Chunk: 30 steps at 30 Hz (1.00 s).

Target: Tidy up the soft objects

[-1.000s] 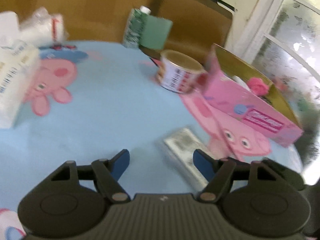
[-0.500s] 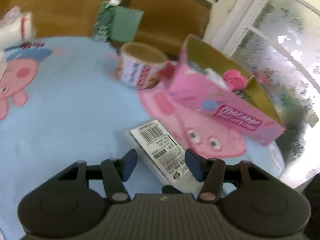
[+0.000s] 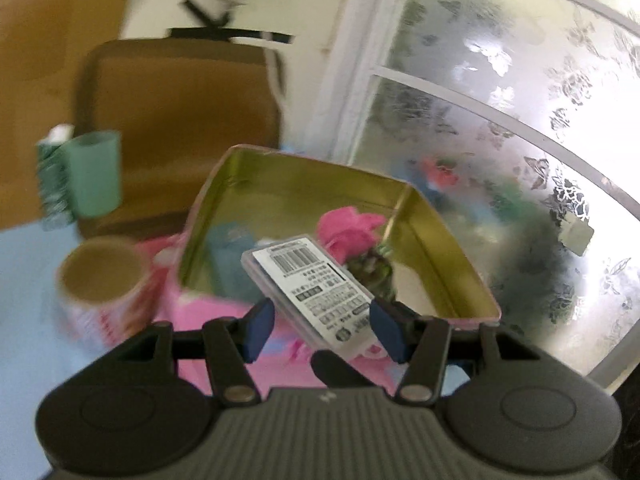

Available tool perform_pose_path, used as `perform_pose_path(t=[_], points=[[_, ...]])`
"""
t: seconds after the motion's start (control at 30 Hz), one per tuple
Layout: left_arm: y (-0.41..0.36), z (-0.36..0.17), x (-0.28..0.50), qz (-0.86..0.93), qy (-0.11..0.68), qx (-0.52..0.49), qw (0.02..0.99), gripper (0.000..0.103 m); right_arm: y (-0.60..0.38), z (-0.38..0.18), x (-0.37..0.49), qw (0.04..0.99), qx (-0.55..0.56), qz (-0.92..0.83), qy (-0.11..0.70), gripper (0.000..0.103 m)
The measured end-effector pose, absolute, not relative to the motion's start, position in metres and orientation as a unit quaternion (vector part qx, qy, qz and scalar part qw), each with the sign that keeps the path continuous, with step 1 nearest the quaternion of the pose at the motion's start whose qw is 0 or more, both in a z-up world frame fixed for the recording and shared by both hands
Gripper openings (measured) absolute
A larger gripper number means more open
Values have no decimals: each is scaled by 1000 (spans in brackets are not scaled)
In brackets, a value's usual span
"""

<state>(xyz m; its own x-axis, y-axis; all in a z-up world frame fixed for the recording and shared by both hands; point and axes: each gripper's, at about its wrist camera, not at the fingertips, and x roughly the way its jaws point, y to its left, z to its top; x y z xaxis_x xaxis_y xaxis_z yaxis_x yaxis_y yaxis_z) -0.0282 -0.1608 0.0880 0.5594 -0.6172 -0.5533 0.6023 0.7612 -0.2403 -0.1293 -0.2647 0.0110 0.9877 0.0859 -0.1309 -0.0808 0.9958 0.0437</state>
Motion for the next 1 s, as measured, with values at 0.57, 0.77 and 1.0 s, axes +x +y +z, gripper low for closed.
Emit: perform_pose_path(t=[0.57,0.77,1.0], points=[[-179,83,1,-294,296,-29,908,78,-306,7,-97,993,73,-52,72,68],[-146,91,-23,-251,297,-17,921,87,-301,8,-136,992,100,-40,65,68],[-109,71,-62,-196,300,21,933,102,-296,0,-158,979,165,-26,114,69]])
